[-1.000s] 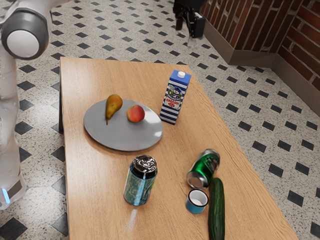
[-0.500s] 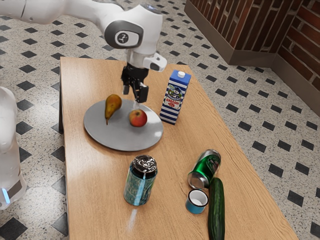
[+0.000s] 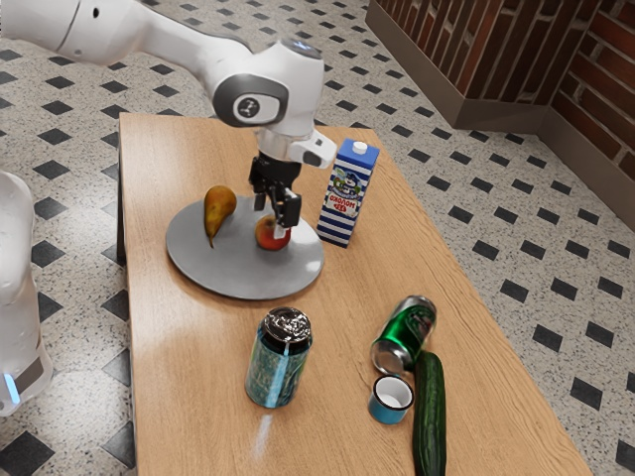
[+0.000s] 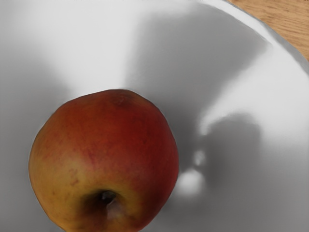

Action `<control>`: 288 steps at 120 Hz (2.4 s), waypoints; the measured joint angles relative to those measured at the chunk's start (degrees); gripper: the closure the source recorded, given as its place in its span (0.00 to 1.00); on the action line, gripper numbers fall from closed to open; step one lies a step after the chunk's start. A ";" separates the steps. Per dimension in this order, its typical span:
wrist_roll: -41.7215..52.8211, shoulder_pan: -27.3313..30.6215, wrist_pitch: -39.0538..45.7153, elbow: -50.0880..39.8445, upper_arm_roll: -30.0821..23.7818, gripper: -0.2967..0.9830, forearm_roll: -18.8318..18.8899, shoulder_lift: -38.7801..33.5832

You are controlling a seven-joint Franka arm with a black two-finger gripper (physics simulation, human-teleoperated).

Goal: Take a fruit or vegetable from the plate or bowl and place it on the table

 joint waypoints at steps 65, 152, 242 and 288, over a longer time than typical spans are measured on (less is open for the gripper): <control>-0.11 -14.52 1.21 -0.14 15.88 0.25 1.29 3.05; -0.26 -13.58 6.80 -0.24 15.96 0.25 2.99 6.10; -0.59 -13.71 2.81 3.07 16.71 0.50 1.36 5.71; -1.17 -1.46 -5.11 11.77 18.23 0.51 8.05 5.72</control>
